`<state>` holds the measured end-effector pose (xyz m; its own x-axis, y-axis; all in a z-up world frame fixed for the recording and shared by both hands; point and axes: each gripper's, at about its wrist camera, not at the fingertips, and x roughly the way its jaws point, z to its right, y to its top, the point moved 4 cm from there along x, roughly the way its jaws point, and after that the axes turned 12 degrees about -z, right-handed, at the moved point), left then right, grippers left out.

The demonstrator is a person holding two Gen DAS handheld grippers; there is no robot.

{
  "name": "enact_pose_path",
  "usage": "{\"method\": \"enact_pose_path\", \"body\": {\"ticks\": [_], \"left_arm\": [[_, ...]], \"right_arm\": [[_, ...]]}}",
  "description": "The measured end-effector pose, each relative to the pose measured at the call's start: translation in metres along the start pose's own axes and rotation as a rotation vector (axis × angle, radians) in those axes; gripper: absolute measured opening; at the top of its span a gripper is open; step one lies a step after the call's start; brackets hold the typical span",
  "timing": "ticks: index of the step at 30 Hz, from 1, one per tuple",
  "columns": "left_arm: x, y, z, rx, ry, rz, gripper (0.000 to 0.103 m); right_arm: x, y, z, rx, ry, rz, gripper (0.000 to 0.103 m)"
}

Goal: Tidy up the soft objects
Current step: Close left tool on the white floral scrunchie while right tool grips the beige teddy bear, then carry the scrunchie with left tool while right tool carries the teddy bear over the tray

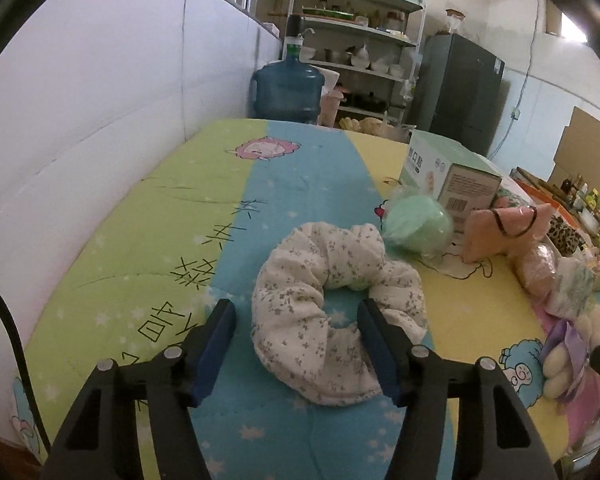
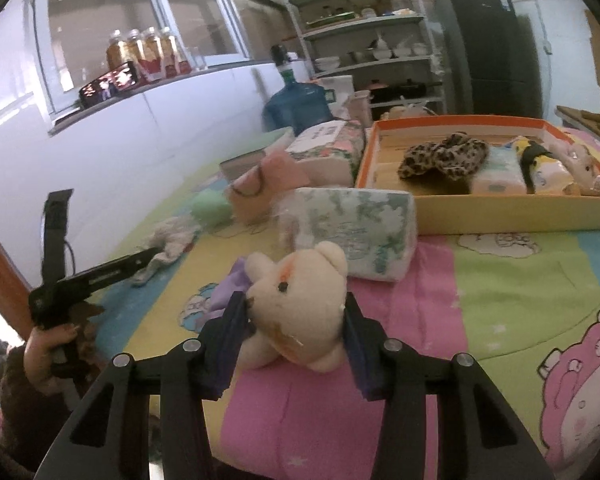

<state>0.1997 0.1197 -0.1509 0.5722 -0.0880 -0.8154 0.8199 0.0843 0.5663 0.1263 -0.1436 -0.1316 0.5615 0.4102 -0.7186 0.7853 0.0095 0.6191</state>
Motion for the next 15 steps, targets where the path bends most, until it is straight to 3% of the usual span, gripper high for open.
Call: {"method": "enact_pose_path", "body": {"ticks": [1, 2, 3, 5, 11, 15], "left_arm": [[-0.001, 0.000, -0.001, -0.001, -0.009, 0.006, 0.050], [-0.001, 0.000, -0.003, -0.009, -0.008, 0.013, 0.029], [-0.001, 0.000, -0.006, -0.021, -0.005, 0.016, 0.018], [-0.003, -0.001, -0.009, -0.029, -0.040, 0.023, 0.011], [-0.012, -0.007, -0.011, -0.060, -0.100, 0.061, 0.007], [-0.031, -0.008, -0.004, -0.048, -0.083, 0.112, 0.007]], "right_arm": [[0.000, 0.000, -0.002, -0.005, 0.005, 0.000, 0.047], [0.000, 0.000, -0.004, -0.011, 0.011, 0.001, 0.047], [0.000, 0.000, -0.007, -0.016, 0.017, 0.002, 0.047], [-0.001, 0.001, -0.010, -0.025, 0.023, 0.007, 0.047], [-0.008, 0.008, -0.015, -0.040, 0.031, 0.031, 0.047], [-0.015, 0.015, -0.017, -0.050, 0.037, 0.058, 0.047]]}}
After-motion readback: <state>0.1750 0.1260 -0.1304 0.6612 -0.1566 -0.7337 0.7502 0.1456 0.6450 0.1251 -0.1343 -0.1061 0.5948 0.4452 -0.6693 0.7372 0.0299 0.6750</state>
